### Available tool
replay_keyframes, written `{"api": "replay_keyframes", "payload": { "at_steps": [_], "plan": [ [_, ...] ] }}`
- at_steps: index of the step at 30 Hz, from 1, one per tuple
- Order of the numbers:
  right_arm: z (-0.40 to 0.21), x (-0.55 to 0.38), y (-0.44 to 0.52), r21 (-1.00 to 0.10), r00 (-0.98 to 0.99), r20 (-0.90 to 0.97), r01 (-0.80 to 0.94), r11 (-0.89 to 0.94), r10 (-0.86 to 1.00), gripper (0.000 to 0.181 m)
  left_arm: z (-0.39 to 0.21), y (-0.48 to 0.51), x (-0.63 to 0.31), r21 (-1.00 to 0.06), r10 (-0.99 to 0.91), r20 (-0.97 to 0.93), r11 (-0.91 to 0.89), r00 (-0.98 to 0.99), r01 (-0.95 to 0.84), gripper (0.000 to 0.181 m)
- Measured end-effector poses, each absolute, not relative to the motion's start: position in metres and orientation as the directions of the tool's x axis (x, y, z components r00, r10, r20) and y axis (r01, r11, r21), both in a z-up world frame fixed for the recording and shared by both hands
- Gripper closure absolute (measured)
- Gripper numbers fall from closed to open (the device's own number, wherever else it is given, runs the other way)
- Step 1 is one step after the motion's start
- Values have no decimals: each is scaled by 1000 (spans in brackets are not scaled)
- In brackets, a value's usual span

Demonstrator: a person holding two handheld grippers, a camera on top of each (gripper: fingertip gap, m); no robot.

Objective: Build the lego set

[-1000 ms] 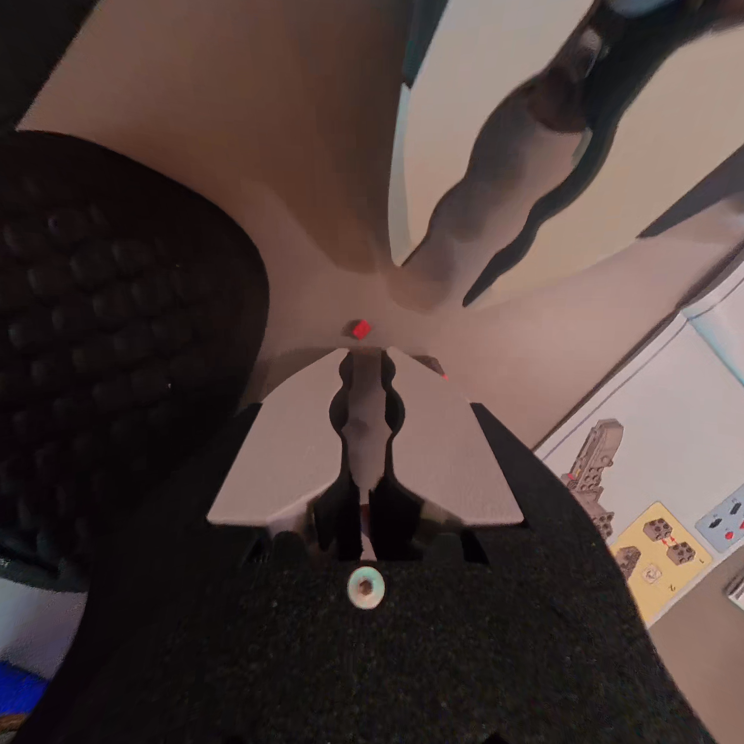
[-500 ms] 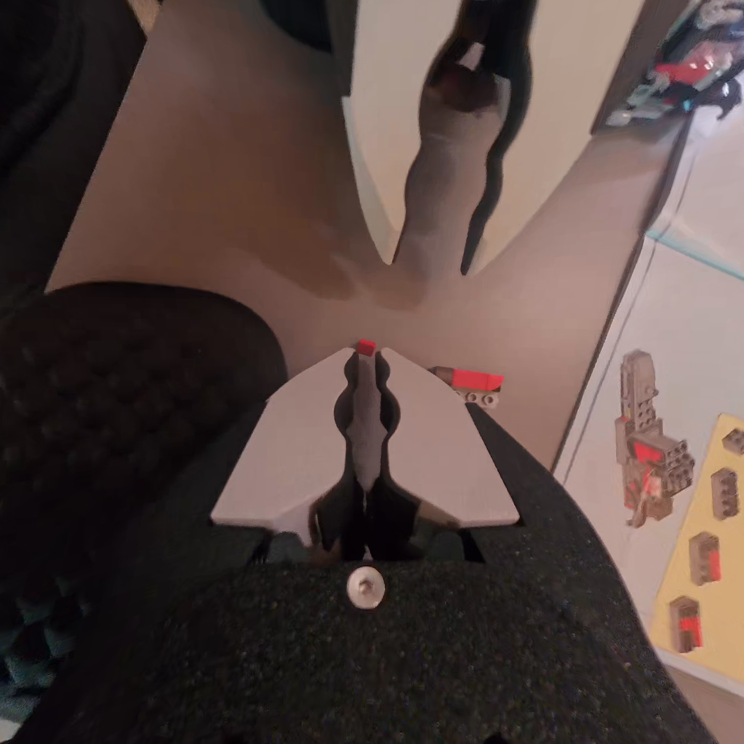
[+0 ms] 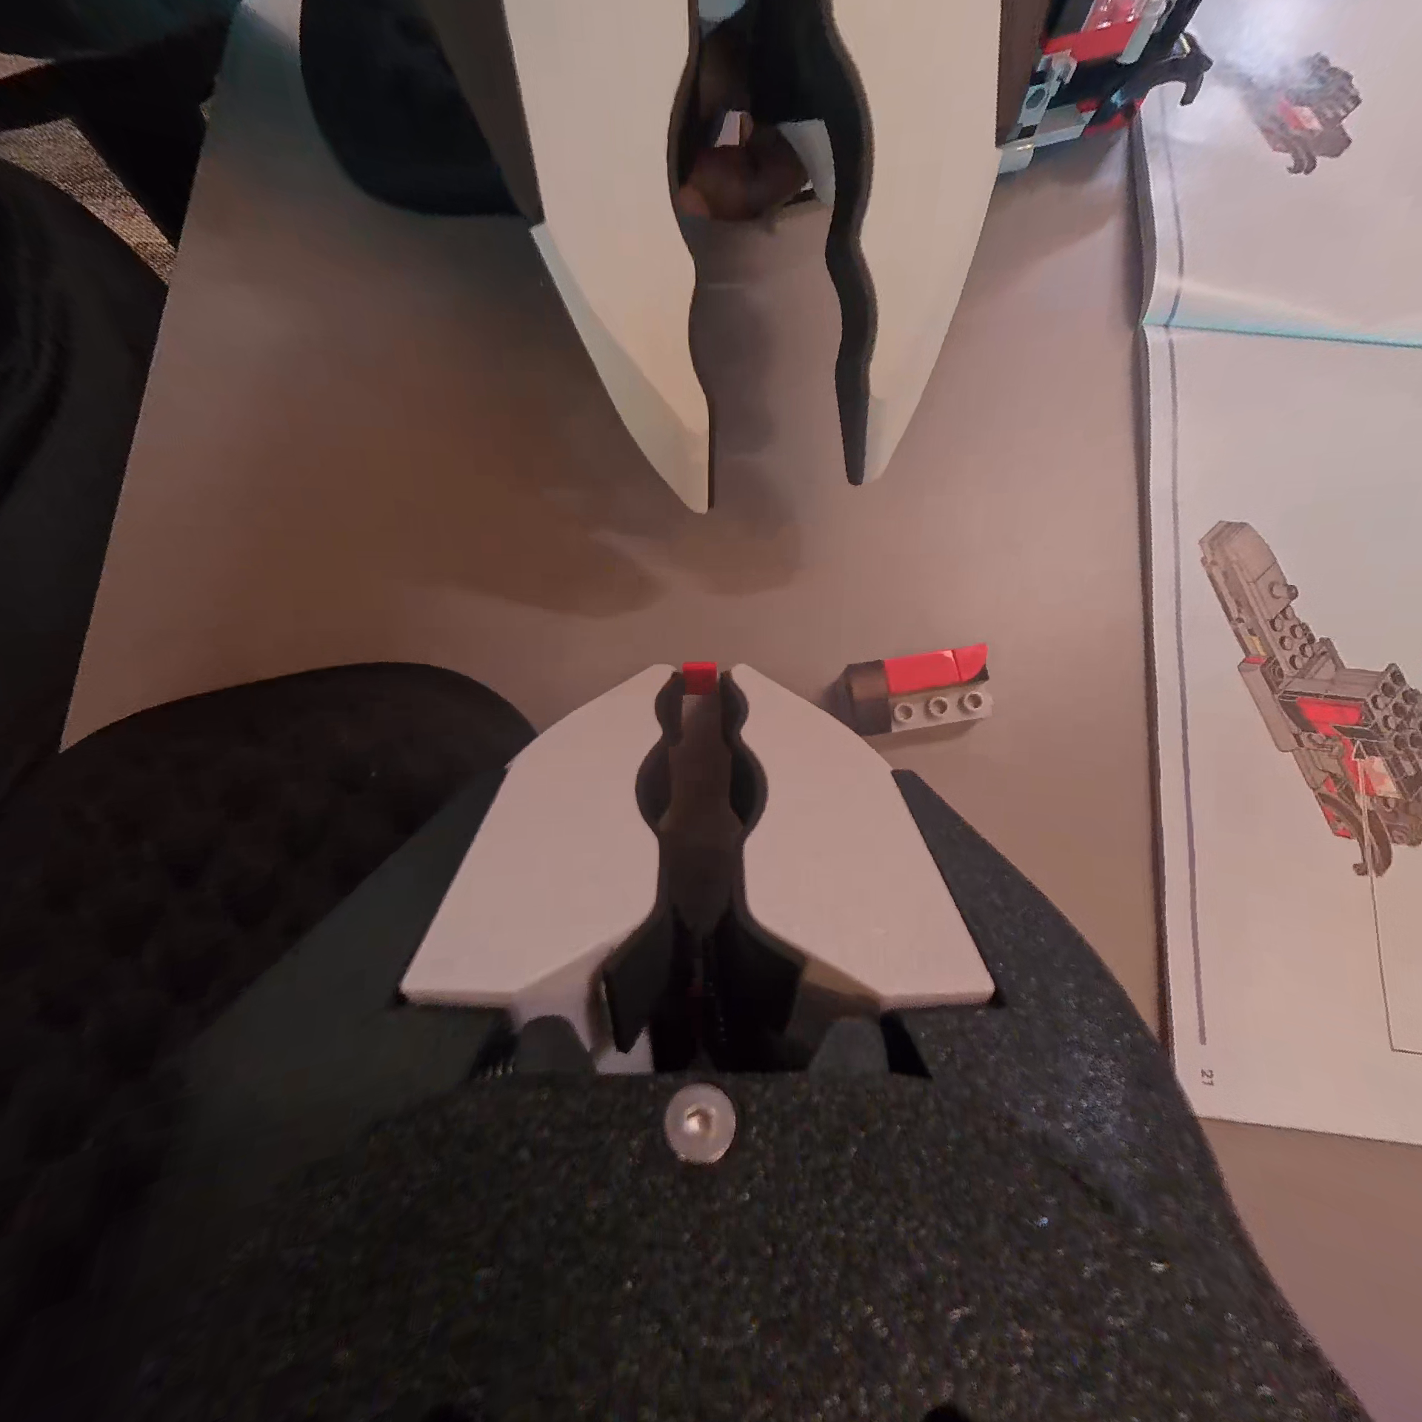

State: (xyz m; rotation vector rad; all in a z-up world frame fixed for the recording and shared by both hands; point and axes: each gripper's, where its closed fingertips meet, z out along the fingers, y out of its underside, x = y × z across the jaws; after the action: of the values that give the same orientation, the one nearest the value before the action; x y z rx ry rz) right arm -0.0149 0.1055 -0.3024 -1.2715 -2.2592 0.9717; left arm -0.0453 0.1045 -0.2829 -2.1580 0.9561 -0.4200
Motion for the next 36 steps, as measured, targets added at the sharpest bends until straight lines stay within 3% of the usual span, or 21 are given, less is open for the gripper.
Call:
{"api": "replay_keyframes", "payload": {
  "at_steps": [8,14,21,36],
  "plan": [
    [-294,-12,111,-747,-521,11,563,354,853,173,-284,108,-45,-725,-739,8,-468,674,-505,150],
    [-273,-19,148,-782,-482,135,484,392,865,173,-282,124,-40,-730,-729,2,-469,685,-497,151],
    [-285,-29,150,-780,-572,69,480,402,817,173,-286,138,-37,-729,-722,17,-482,691,-485,166],
    [-289,-30,149,-782,-638,-16,487,388,770,173,-292,139,-31,-710,-744,17,-479,668,-516,168]
  ]
}}
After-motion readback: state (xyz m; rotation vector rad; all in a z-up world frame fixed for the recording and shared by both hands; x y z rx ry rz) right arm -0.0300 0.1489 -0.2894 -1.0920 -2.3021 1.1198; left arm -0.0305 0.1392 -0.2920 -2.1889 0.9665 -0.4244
